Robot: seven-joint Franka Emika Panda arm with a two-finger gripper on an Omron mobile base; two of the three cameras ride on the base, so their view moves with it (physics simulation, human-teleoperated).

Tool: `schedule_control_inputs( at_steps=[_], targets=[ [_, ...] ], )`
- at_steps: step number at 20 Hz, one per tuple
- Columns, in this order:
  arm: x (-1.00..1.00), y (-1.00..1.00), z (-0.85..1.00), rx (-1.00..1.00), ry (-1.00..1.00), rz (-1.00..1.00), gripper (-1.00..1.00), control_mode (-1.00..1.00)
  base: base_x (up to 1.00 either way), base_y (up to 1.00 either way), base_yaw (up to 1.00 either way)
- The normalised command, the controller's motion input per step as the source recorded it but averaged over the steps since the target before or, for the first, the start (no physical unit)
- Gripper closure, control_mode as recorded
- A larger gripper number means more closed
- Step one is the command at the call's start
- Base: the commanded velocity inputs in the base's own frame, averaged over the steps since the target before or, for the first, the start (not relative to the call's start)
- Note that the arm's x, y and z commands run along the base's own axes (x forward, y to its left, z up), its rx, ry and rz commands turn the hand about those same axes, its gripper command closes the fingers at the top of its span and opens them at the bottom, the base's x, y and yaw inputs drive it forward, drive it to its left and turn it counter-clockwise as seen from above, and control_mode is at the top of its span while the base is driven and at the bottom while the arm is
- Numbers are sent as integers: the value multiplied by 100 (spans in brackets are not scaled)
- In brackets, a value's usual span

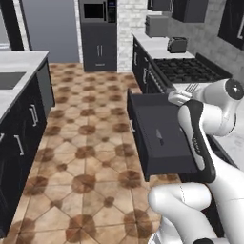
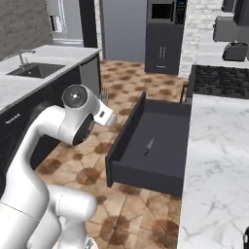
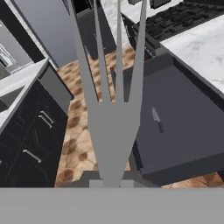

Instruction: Pick up the metallic utensils from the counter and place them in the open drawer. Make sure not to pick up any wooden utensils.

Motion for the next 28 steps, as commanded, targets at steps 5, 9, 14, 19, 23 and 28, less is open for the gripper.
schedule_control_inputs(
  at_steps=[5, 9, 14, 19, 23, 28],
  targets=[
    [0, 0, 0, 0, 0, 0, 100, 100, 53, -49, 0],
    [0, 0, 0, 0, 0, 0, 100, 100, 57, -31, 0],
    [0, 0, 0, 0, 0, 0, 100, 100, 36, -39, 0],
    [19, -21, -20, 0, 3, 0, 100, -100, 9, -13, 0],
    [77, -19, -50, 0, 11, 0, 100, -100, 0, 0, 0],
    [92, -31, -74, -1, 13, 0, 100, -100, 0, 0, 0]
  ],
)
